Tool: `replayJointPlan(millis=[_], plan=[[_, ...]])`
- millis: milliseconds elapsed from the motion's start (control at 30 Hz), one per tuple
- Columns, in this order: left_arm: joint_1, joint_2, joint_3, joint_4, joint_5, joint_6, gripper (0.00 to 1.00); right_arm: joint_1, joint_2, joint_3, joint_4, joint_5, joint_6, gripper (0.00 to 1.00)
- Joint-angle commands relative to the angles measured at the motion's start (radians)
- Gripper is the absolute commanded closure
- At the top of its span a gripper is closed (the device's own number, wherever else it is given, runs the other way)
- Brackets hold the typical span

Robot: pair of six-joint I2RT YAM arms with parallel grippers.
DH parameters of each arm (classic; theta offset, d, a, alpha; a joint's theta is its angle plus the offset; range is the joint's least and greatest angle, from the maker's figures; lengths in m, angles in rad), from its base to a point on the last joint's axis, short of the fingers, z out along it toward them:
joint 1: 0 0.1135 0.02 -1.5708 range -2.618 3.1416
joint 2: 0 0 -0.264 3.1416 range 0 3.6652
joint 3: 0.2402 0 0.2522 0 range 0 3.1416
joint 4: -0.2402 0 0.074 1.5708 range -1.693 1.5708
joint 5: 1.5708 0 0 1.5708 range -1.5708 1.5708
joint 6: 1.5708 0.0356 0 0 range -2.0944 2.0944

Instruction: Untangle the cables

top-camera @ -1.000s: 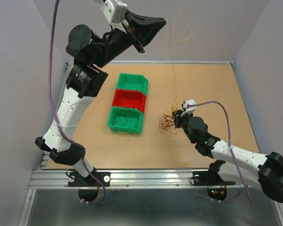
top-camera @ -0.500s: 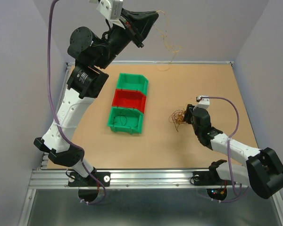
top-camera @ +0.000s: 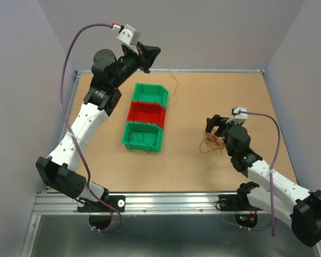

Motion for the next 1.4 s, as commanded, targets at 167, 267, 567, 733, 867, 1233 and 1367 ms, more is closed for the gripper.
replayJointPlan(millis=[167,267,567,733,867,1233,1367], plan=[[0.141,-0.098,-0.32,0.331,0.188,0.036,1.0,-0.003,-0.056,-0.053,0.085,-0.004,-0.024,0.06],[0.173,-0.115,-0.425,0.376,0.261,0.079,1.0,-0.003,-0.054,-0.055,0.088,-0.001,-0.022,0.06],[0.196,-0.236,-0.648,0.376,0.311,0.215,1.0,-0.003,-0.045,-0.052,0.091,-0.007,-0.024,0.06],[0.199,-0.272,-0.708,0.341,0.291,0.269,1.0,-0.003,-0.046,-0.053,0.093,-0.011,-0.026,0.06],[0.199,-0.281,-0.776,0.324,0.19,0.309,1.0,-0.003,-0.057,-0.055,0.091,-0.018,-0.027,0.06],[0.202,-0.192,-0.806,0.294,-0.074,0.478,1.0,-0.003,-0.059,-0.056,0.095,-0.033,-0.032,0.06],[0.217,-0.112,-0.761,0.293,-0.207,0.44,1.0,-0.001,-0.051,-0.052,0.095,-0.034,-0.035,0.06]])
